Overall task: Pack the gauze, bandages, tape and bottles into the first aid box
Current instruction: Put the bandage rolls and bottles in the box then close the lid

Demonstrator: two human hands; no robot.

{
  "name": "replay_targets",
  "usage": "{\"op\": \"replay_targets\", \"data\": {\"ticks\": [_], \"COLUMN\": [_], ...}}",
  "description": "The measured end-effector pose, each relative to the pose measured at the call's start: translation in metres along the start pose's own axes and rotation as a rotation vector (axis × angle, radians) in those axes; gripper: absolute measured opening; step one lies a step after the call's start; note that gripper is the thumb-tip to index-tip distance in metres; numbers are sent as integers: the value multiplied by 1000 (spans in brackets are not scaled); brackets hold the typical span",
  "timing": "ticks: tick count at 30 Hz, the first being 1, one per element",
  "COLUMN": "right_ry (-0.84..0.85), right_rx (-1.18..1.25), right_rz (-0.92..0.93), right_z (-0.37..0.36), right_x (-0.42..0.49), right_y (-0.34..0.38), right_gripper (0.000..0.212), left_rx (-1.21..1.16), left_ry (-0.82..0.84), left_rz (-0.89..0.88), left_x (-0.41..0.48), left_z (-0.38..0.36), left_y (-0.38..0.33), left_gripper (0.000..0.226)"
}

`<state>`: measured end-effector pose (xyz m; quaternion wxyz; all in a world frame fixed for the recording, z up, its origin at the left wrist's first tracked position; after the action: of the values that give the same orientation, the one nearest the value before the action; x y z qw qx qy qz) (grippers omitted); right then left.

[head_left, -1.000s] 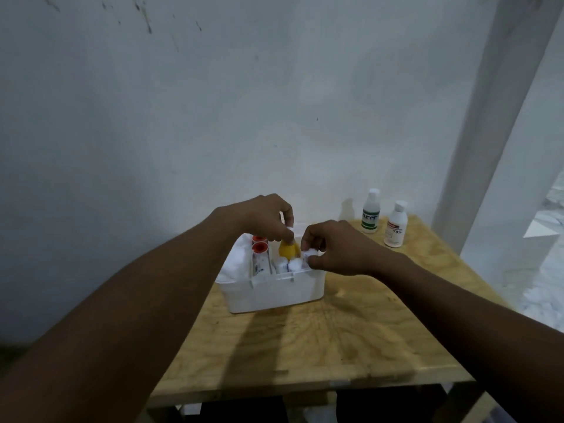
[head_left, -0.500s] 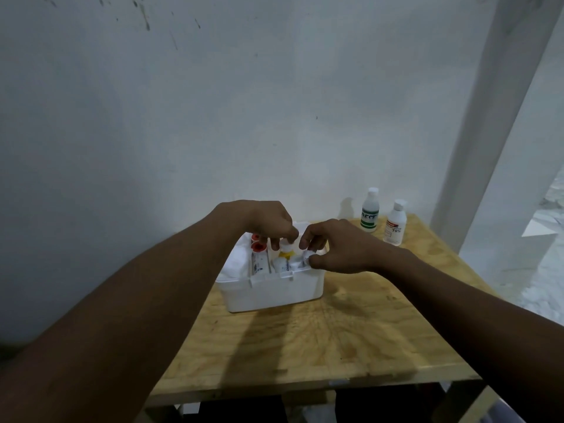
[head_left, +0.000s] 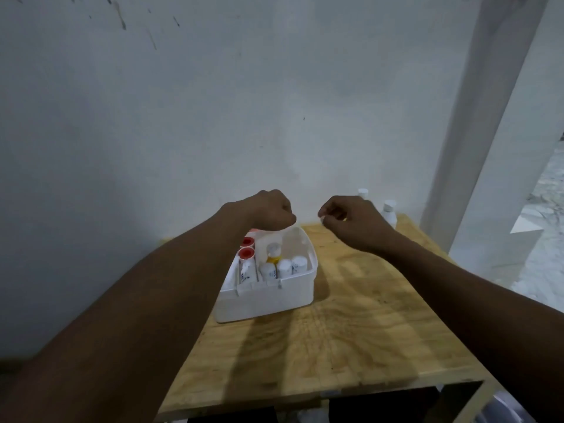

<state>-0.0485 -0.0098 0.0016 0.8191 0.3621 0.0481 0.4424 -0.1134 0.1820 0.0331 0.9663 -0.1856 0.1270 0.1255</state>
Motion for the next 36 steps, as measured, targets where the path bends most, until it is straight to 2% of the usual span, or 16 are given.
{"op": "replay_targets", "data": {"ticks": [3,6,11,18,21,28,36], "right_ry": [-134,-194,-84,12,1,-14,-106], "right_rx": [-34,-101,-257,-194,-194,-221,-242], "right_rz": [-95,-215,-447,-436,-417,-377,-314], "right_z": [20,40,56,57,53,53,64], "right_x": [9,19,27,28,27,27,23], "right_y": [-27,-59,-95,-117,-123,-126,-108], "right_gripper": [15,26,50,44,40,35,26], "left_rx": [38,61,100,122,110,163,44], "left_ry": [-57,-45,-20,-7,-55,-291,-324], "left_rz": [-71,-107,-185,-259,-253,-253,-283], "left_x": [20,48,93,141,152,152,124], "left_z": [1,-1,-16,-36,-42,-39,-19], "left_y": [-16,-35,-68,-104,-109,-115,-93], "left_gripper": [24,43,67,81,76,31,31]}}
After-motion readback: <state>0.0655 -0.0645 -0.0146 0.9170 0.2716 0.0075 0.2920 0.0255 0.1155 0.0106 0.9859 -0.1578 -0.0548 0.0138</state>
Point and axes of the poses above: each hand's wrist, its own x-axis towards the middle knuckle, its own z-axis out of the back of the hand, y = z × x, the point moved 1 cm from there along x, towards the middle knuckle, and after that the axes turned 12 degrees about y, right-handed, at the moved point
